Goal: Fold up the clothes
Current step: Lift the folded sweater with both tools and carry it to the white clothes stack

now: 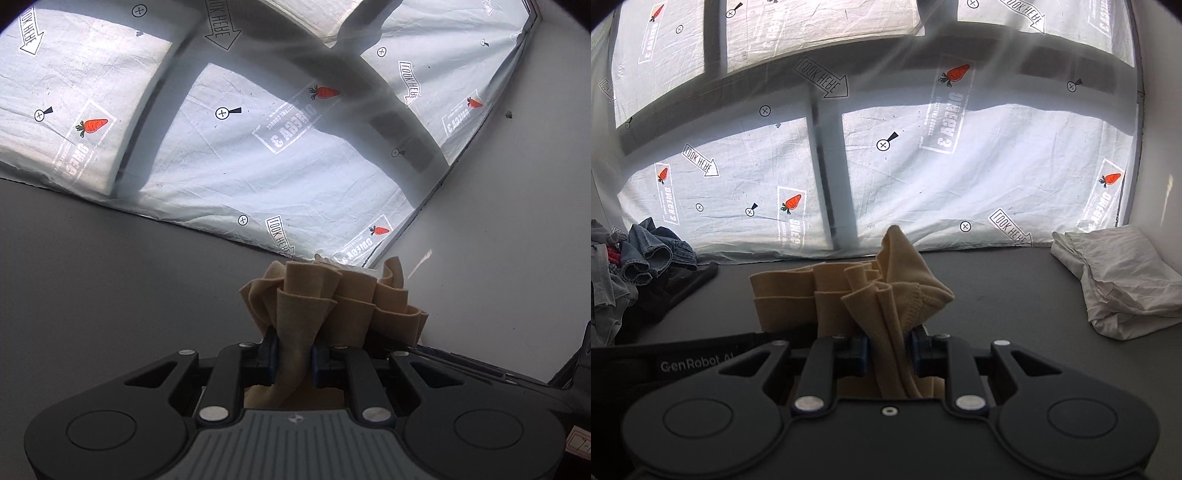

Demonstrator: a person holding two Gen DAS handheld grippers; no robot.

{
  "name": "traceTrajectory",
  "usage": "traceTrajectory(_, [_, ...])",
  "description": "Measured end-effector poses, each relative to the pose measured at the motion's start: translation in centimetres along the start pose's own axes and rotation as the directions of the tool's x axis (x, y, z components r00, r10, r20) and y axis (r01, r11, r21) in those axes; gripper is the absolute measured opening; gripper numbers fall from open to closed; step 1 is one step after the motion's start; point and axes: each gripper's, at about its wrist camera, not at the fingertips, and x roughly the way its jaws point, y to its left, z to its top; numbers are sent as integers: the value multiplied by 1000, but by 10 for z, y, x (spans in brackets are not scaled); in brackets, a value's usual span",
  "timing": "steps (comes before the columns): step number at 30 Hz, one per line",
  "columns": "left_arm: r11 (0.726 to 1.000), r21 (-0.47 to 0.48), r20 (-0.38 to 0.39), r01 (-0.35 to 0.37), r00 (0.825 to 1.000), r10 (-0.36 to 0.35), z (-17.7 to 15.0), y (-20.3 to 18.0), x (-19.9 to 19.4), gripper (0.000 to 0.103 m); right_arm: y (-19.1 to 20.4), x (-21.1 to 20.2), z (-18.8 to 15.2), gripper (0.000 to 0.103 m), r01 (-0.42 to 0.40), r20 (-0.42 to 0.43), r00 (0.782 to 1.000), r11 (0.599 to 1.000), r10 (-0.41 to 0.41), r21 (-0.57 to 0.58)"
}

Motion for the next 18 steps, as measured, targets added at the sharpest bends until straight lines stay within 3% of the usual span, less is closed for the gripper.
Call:
traceTrajectory(6, [998, 65, 23, -15, 1000, 13, -16, -73, 40, 17, -80, -14, 0, 22, -15, 50, 999, 999, 13, 31])
traceTrajectory(11, [992, 78, 74, -102, 993, 97, -37, -154, 85, 18, -172, -22, 7, 22, -112, 64, 992, 994, 111, 7])
traceTrajectory(14, [991, 84, 111, -103, 989, 94, -46, -198, 109, 18, -227, -28, 17, 22, -148, 70, 986, 989, 149, -18])
traceTrajectory(18, [993, 59, 106, -103, 990, 97, -43, -248, 142, 18, -286, -31, 35, 22, -147, 75, 986, 989, 148, -21])
